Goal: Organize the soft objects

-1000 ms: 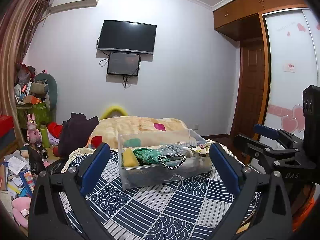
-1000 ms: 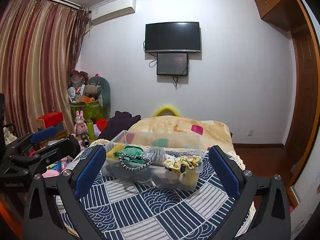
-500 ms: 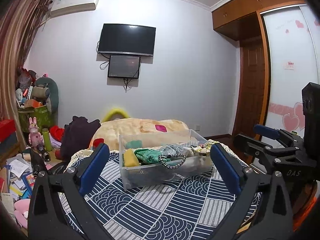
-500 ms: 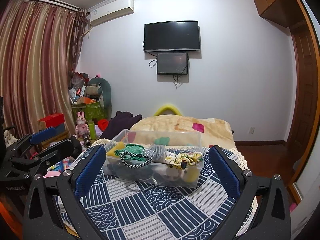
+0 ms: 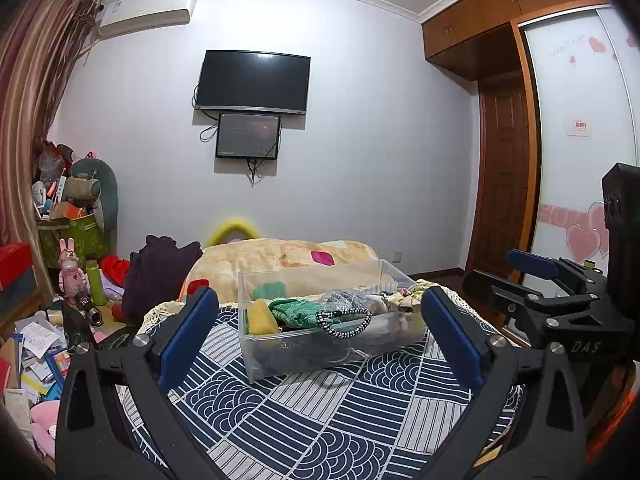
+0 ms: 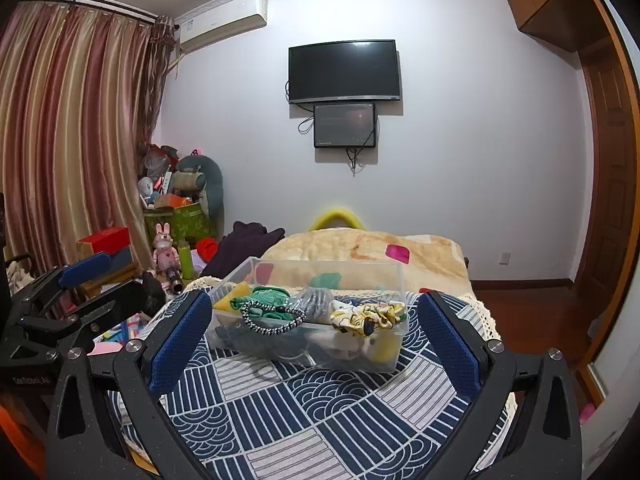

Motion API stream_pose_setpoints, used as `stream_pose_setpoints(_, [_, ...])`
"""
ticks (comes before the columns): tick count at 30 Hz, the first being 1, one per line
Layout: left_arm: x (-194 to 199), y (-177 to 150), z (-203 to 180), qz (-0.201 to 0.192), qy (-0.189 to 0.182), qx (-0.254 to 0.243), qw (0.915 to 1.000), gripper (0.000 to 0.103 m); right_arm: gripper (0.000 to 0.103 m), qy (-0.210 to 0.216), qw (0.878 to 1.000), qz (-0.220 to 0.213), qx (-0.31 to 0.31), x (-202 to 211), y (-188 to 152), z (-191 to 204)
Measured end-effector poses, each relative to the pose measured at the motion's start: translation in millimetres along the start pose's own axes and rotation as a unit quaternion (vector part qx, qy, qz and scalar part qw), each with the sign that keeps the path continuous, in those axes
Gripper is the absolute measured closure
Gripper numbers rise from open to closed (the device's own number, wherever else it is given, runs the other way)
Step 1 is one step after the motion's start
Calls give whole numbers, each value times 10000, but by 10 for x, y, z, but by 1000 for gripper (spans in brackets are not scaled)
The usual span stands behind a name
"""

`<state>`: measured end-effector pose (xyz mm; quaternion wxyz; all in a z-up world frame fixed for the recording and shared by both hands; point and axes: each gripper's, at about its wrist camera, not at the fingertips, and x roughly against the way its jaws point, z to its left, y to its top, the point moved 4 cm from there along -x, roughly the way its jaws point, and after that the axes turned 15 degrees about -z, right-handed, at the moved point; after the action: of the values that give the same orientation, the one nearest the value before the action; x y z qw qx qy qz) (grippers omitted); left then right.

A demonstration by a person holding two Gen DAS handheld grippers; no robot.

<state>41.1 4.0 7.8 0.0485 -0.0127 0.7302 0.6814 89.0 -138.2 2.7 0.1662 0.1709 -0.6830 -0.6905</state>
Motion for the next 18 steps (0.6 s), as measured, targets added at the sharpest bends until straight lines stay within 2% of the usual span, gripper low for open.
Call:
stream_pose_setpoints(9, [-1, 17, -1, -44, 45, -24, 10000, 0, 0, 28, 10000, -11, -58, 31, 24, 22])
stream_pose_setpoints(18, [9, 9, 0, -22, -60, 15, 10000, 0, 0, 34, 10000, -3, -60, 30, 30, 15])
